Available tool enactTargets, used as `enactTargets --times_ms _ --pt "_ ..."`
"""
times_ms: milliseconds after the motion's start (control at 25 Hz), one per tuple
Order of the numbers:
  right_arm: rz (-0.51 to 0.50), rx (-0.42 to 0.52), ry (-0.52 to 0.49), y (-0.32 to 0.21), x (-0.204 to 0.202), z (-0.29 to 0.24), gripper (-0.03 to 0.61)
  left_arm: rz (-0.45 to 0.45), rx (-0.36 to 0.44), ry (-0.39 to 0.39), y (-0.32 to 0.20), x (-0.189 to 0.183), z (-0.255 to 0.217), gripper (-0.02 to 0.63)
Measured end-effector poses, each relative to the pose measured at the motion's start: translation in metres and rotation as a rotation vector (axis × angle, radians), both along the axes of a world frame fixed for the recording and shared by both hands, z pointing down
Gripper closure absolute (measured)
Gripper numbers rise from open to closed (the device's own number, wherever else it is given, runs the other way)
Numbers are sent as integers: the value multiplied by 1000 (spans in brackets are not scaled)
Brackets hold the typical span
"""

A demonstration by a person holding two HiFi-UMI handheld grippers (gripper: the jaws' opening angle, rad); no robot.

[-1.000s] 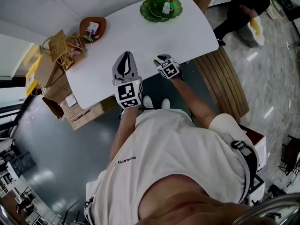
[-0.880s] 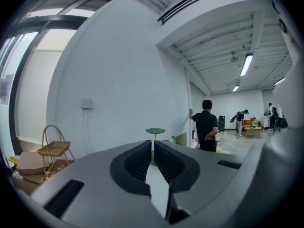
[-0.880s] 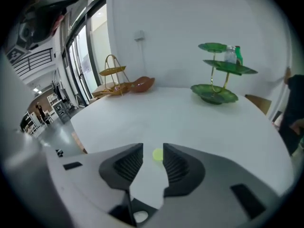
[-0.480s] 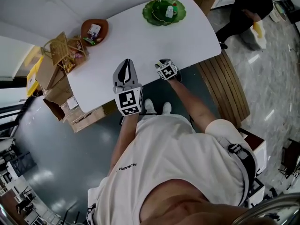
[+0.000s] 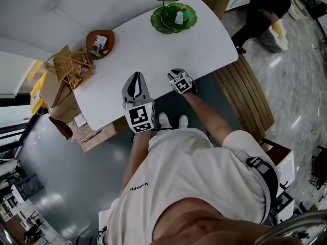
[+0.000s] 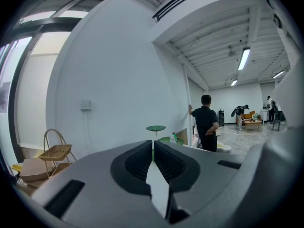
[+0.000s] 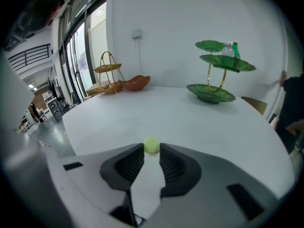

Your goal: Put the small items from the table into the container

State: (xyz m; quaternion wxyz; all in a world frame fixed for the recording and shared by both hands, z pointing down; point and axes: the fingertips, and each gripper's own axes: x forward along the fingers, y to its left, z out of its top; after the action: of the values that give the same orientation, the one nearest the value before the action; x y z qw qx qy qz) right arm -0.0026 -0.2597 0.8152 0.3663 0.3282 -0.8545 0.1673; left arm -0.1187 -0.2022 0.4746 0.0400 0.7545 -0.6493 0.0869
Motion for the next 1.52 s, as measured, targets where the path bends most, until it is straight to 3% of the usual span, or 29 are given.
enactTargets --times_ms 280,600,840,1200,1520 --pt "90 148 -115 -56 3 -91 469 -6 13 22 -2 -2 -3 607" --pt "142 313 -175 -108 13 -185 469 -7 35 35 -3 -1 -9 607" --pt "164 387 -186 -136 13 -222 469 -25 58 40 -4 -4 -14 607" --pt "227 398 -143 -182 16 -230 469 -26 43 34 -4 -9 -9 607" --pt "325 267 -135 -214 26 -191 468 -41 22 25 -6 -17 -5 607"
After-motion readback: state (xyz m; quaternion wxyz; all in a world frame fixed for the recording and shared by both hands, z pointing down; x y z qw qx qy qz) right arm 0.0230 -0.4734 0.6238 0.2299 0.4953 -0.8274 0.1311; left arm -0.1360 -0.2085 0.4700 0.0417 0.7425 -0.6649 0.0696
